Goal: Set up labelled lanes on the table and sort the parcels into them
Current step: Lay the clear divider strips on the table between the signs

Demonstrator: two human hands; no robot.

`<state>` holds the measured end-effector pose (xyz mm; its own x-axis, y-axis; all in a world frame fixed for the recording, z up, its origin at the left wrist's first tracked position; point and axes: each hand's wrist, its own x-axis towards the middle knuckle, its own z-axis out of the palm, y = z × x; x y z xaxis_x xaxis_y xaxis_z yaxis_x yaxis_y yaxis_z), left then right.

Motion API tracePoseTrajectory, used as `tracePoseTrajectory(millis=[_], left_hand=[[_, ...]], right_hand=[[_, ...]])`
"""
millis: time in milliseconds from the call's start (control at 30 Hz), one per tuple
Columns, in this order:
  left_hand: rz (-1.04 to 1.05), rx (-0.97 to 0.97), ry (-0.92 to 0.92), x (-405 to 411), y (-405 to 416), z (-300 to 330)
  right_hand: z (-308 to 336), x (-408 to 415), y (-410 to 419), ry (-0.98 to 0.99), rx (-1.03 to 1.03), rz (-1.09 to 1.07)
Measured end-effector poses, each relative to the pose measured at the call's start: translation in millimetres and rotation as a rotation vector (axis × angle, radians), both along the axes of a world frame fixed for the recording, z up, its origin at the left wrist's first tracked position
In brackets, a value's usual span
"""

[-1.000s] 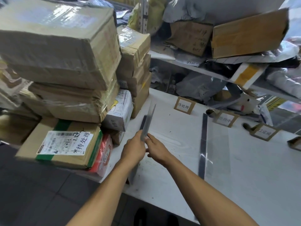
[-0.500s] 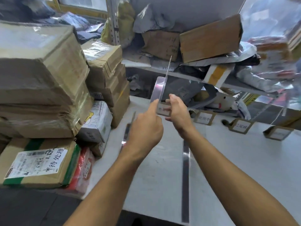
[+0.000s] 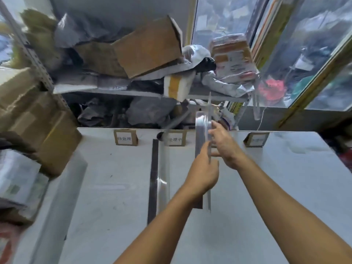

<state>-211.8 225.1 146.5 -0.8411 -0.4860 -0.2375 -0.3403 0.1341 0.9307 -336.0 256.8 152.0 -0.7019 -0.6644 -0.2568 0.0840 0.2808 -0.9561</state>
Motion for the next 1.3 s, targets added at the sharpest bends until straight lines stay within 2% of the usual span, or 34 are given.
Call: tracePoseTrajectory(millis=[267,433,767,1300], left_hand=[[0.089,0.138,-0.178,-52.9,29.3,-80.6],[0.173,0.216,-0.242,-71.5,23.6,-117.7],[0.197,0.295,-0.271,-89.0,11.5,-154.4],[0.225,0.315,-0.242,-91.1,16.5,-146.1]], right_hand=[[-104.8,-53.8,15.8,-0.114,0.177,0.058],[-140.2,-69.1,6.5,-0.024,0.266,0.16],[-158.9,-82.7,-5.6,-0.024,0.339,0.177],[-163.1,-85.5,12.9,-0.065,0.337,0.141]])
